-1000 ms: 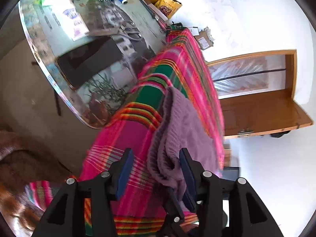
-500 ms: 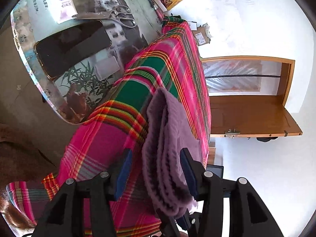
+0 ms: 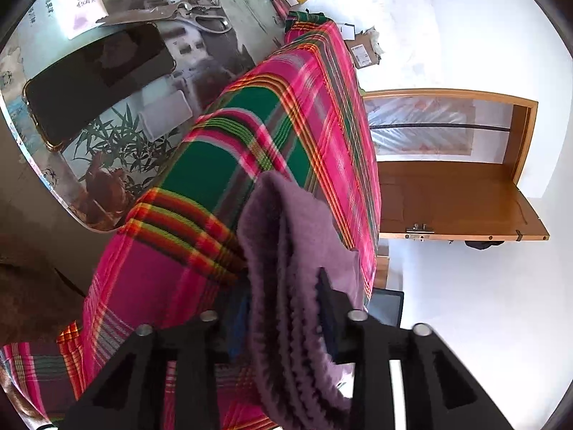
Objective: Fold clothes
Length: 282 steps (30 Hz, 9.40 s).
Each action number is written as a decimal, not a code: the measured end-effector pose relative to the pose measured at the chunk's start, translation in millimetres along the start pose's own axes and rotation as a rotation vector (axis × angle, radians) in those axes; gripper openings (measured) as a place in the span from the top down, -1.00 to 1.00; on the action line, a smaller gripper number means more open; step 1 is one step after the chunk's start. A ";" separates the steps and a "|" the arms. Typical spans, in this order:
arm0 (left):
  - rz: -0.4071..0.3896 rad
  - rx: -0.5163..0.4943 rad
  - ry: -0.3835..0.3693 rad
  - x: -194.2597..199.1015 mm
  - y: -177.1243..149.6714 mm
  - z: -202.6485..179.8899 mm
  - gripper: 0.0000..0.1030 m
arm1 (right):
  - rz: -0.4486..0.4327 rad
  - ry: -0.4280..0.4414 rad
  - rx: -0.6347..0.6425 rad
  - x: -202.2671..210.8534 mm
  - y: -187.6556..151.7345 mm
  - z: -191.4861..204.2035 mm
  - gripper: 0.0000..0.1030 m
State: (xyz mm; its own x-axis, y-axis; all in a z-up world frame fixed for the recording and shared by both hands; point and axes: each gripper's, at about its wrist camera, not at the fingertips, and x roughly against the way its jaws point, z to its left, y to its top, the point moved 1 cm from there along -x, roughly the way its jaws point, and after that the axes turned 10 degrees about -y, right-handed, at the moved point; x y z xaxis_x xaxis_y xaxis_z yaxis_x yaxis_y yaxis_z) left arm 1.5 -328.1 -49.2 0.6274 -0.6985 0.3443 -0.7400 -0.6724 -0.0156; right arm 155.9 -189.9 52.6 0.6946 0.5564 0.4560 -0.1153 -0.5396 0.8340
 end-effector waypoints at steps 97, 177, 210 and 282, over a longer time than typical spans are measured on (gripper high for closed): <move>0.338 -0.535 0.417 -272.9 -139.3 -193.6 0.56 | 0.014 -0.166 -0.705 112.5 -139.1 -212.7 0.77; 0.396 -0.323 0.222 -193.8 -70.1 -104.2 0.45 | 0.171 0.175 -0.612 31.0 -119.3 -148.0 0.17; 0.367 -0.317 0.208 -170.9 -76.6 -100.7 0.44 | 0.176 0.043 -0.555 58.8 -119.6 -131.1 0.45; 0.228 -0.311 0.261 -197.6 -57.2 -108.4 0.43 | 0.227 -0.258 -0.743 65.1 -144.5 -258.7 0.17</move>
State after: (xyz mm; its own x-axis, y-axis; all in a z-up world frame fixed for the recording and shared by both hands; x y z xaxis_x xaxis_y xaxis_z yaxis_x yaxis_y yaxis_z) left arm -106.5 -125.0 -14.5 0.3880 -0.7079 0.5902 -0.9143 -0.3761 0.1500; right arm 34.0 87.7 42.2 0.7288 0.2717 0.6286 -0.6505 -0.0120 0.7594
